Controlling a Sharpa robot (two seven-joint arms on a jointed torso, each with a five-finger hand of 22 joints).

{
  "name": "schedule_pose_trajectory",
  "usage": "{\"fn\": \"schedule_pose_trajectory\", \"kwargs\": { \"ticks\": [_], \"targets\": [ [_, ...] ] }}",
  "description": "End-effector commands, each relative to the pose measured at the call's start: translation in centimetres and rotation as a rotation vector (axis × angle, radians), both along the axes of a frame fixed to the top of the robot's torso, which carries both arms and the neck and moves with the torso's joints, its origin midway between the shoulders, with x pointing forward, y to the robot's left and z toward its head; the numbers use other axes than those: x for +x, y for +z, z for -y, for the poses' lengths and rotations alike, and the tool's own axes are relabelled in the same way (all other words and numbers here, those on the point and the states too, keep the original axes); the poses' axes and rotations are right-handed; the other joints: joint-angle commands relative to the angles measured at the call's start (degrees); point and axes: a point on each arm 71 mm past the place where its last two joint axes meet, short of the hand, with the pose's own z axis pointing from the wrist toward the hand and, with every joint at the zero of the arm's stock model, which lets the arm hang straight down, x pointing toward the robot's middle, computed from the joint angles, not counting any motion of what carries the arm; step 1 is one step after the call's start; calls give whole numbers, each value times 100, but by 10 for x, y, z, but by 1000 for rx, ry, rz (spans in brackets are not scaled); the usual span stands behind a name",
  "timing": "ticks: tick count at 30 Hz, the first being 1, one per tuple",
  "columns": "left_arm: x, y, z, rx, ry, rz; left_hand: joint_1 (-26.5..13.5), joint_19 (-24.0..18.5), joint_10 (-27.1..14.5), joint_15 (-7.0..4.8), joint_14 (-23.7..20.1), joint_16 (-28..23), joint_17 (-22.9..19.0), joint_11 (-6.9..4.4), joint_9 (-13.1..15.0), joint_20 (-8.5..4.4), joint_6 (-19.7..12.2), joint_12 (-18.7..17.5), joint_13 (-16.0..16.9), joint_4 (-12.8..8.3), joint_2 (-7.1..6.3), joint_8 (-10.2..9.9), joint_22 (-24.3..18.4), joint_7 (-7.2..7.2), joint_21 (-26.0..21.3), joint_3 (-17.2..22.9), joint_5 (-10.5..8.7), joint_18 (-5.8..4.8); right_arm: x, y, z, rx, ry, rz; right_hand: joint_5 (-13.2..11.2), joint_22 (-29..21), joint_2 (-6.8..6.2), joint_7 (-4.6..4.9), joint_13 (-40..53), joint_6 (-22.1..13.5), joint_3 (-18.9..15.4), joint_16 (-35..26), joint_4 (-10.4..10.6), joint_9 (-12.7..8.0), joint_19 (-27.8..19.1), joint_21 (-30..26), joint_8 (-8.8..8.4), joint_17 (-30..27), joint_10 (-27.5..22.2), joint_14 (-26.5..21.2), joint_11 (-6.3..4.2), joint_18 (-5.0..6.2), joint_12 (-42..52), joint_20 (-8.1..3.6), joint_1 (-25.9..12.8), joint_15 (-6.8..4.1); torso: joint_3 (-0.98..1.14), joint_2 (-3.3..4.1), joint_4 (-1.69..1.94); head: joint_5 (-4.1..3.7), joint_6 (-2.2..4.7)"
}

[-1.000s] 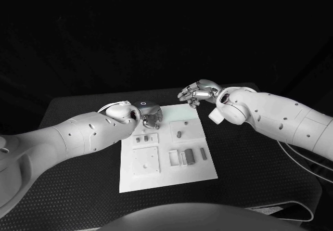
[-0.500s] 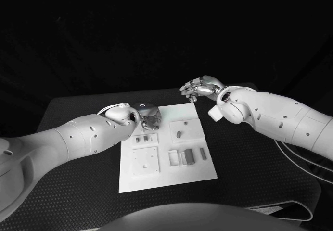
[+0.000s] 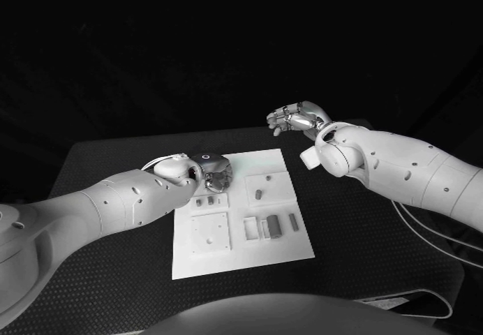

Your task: Assemble the parts on the task board

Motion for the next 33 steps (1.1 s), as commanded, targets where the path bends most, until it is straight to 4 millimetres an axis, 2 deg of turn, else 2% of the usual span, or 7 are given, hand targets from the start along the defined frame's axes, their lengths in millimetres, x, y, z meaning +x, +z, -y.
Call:
{"fn": "schedule_pose_trajectory", "kwargs": {
  "ticks": [1, 13, 15, 29, 31, 33],
  "targets": [
    [0, -1, 2, 2, -4, 7, 40, -18, 71, 6, -36, 3, -5, 48, -4, -1, 29, 18, 5, 0, 21, 33, 5, -6, -15, 25, 7, 155, 2, 3, 3, 72, -65, 27, 2, -10, 35, 5, -43, 36, -22, -73, 1, 4, 10, -19, 19, -18, 50, 44, -11, -28, -31, 49, 23, 3, 4, 5, 6, -6, -8],
    [-1, -5, 1, 7, -1, -4, 42, -17, 74, 5, -35, 4, -5, 48, -5, -2, 31, 18, 5, 0, 23, 34, 6, -6, -16, 27, 7, 155, 1, 3, 2, 78, -66, 27, 0, -23, 36, 2, -93, 39, -35, -150, -2, -1, -6, -50, 21, -18, 80, 64, -14, -24, -64, 59, 27, 11, 2, 0, 2, -20, -30],
    [-1, -5, 1, 8, -1, -6, 15, 9, 134, 11, -18, 17, -4, 58, -11, -2, 23, 44, 19, 43, 94, 31, 12, 7, -5, 39, 6, 152, 2, 3, 2, 78, -66, 27, 0, -24, 37, 2, -97, 39, -35, -155, -2, -2, -7, -52, 21, -18, 82, 65, -14, -24, -66, 60, 28, 12, 3, -1, 1, -18, -33],
    [-5, -14, 3, 16, -4, -30, 11, 16, 148, 14, -12, 22, -4, 58, -14, -5, 22, 47, 21, 42, 98, 31, 16, 10, -3, 41, 6, 154, 1, 3, 1, 79, -62, 22, 0, -24, 37, 2, -97, 39, -35, -155, -2, -2, -7, -52, 21, -18, 82, 65, -14, -24, -66, 60, 28, 12, 4, 1, 2, -30, -45],
    [-5, -15, 3, 17, -2, -32, 4, 67, 430, 13, 42, 54, 1, 58, 13, -21, 169, 192, 90, 67, 174, 113, 35, 98, 24, 57, 14, 172, 1, 3, 1, 79, -61, 21, 0, -24, 37, 2, -97, 39, -35, -155, -2, -2, -7, -52, 21, -18, 82, 65, -14, -24, -66, 60, 28, 12, 4, 0, -1, -35, -45],
    [-5, -15, 3, 20, 0, -35, 4, 67, 430, 13, 42, 54, 1, 58, 13, -21, 169, 192, 90, 67, 174, 113, 35, 98, 24, 57, 14, 172, 1, 3, 1, 79, -61, 20, 0, -24, 37, 2, -97, 39, -35, -155, -2, -2, -7, -52, 21, -18, 82, 65, -14, -24, -66, 60, 28, 12, 4, 0, 0, -36, -45]
  ]
}}
